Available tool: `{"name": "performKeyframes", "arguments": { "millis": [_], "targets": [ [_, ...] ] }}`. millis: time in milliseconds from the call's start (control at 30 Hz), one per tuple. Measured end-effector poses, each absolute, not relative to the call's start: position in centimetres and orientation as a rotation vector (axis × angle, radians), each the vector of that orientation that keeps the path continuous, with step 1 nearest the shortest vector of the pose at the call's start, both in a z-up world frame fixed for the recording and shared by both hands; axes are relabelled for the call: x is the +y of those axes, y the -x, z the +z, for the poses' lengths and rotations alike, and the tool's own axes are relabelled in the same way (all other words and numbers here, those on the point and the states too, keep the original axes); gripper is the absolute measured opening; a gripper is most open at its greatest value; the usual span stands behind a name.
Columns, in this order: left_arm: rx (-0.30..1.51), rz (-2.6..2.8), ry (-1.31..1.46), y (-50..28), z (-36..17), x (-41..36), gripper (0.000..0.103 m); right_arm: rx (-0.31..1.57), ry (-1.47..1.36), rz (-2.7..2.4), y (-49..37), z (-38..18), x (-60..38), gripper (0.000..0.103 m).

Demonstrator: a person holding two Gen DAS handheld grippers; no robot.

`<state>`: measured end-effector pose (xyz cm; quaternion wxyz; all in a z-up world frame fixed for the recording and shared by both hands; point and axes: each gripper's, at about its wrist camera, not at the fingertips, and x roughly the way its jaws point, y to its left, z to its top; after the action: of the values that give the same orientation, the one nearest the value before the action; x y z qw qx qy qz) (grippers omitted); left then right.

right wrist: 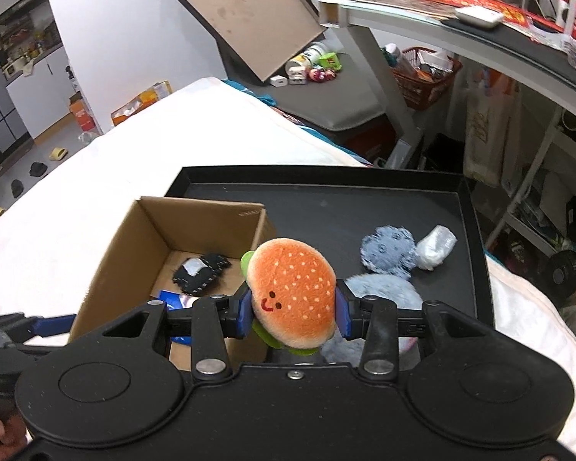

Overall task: Organize soft objects
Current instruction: 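Carry the plush hamburger over the box and drop it inside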

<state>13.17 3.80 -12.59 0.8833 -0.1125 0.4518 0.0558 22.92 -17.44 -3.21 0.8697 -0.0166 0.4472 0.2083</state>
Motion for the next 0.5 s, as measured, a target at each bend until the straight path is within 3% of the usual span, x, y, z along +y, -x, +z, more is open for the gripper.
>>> {"name": "performKeyframes", "arguments": {
  "millis": [67,233,333,500],
  "targets": [
    [0.941,0.111,0.246,-13.1,-12.7,3.9,0.061,0.93,0.041,0.446,-22.8,-3.0,-16.8,0.04],
    [0.941,0.129,0.254,-12.9,-13.1,4.2,0.027,0.92,0.057,0.473,-22.7,-2.7,-15.3,0.04],
    [0.936,0.144,0.285,-12.6,-13.1,5.1,0.012,0.914,0.067,0.486,-22.6,-2.6,-14.4,0.041],
    [0.924,0.133,0.287,-12.3,-13.0,5.4,0.013,0.907,0.076,0.504,-22.7,-2.4,-13.2,0.041]
  ]
}}
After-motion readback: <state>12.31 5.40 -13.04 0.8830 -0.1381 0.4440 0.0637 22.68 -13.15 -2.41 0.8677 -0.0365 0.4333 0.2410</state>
